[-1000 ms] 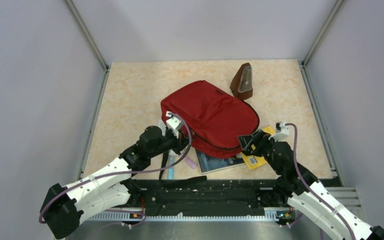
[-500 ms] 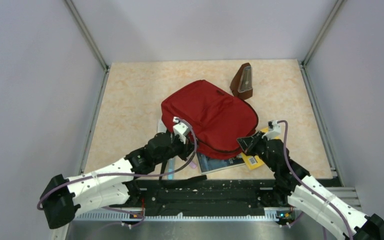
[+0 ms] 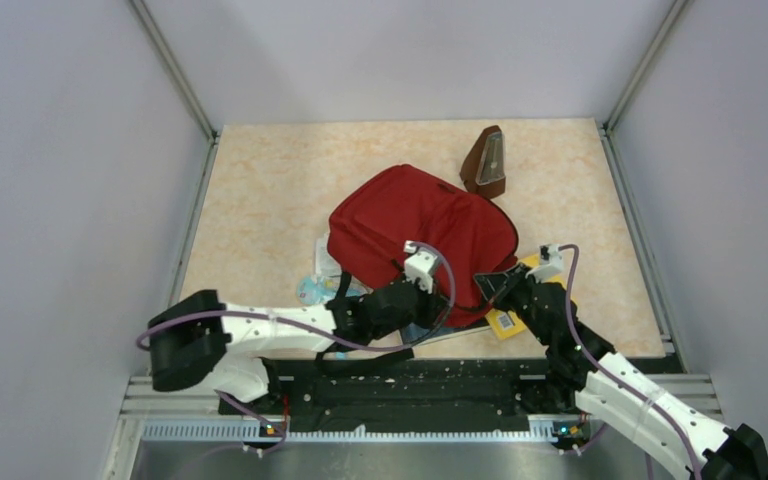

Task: Pack the student bag
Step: Unzip the student bag at the center of the board.

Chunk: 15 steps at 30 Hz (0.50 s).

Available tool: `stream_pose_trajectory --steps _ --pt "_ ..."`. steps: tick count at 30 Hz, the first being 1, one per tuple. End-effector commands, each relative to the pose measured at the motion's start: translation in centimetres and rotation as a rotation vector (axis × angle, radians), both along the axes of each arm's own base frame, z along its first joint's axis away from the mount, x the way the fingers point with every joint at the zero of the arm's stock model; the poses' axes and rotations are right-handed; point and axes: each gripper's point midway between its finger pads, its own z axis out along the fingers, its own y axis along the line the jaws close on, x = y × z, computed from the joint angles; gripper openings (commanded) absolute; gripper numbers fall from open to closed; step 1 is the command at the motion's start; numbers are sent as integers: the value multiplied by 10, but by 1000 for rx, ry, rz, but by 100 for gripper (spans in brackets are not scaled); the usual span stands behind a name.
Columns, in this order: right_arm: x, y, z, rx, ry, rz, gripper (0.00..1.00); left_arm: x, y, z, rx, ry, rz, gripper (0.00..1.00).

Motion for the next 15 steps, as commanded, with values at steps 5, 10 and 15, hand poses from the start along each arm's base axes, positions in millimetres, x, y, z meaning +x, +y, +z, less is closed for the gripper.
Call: stream_pose_trajectory --steps 5,10,15 --pt "5 3 19 20 -59 -2 0 -13 -82 52 -206 -13 -122 0" --pt "5 -4 19 -17 -60 -28 1 -5 -60 46 -158 -28 -47 13" --pt "2 -22 25 -105 -75 -64 38 8 -22 40 -72 -71 67 62"
